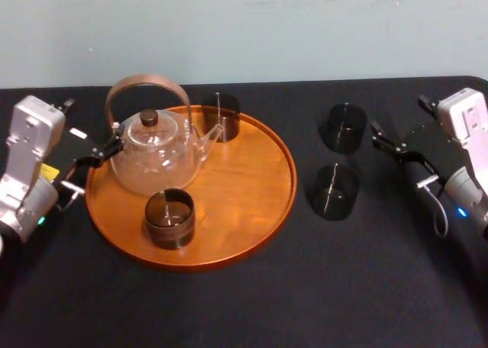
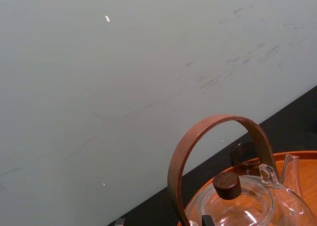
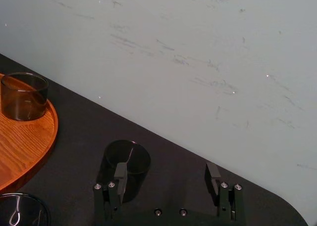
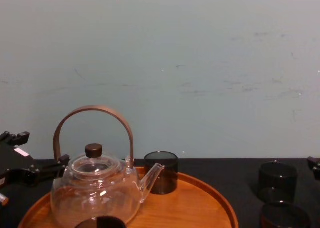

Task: Pick up the glass from the table and place it on the tray.

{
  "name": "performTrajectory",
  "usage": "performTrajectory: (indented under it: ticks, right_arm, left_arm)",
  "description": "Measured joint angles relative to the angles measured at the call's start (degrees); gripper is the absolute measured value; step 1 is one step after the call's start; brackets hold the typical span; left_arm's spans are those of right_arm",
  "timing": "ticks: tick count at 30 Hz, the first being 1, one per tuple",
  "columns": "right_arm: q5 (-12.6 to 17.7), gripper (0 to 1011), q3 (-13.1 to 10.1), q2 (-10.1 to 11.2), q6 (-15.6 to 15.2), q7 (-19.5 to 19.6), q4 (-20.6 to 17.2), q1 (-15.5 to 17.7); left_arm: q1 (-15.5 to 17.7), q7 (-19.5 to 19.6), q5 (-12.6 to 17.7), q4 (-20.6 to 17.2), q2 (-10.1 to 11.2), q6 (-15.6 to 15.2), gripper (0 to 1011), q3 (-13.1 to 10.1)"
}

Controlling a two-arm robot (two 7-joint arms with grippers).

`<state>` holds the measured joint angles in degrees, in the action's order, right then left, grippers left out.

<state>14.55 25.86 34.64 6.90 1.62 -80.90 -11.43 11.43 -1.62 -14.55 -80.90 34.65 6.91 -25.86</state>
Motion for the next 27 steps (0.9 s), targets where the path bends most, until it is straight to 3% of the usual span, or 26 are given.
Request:
performTrajectory:
  ticks: [15,27]
  right_arm:
    - [0.19,1002,-0.46,0.11,0.00,-1.20,-0.15,0.29]
    - [1.37,1002,-2.42,2.79,-0.76,-4.52,-6.54,5.60]
  left_arm:
    - [0.00,0.00,0.00,0.00,0.00,0.00,1009,0.00]
    - [0.00,0.00,0.00,0.00,0.00,0.00,1010,0.00]
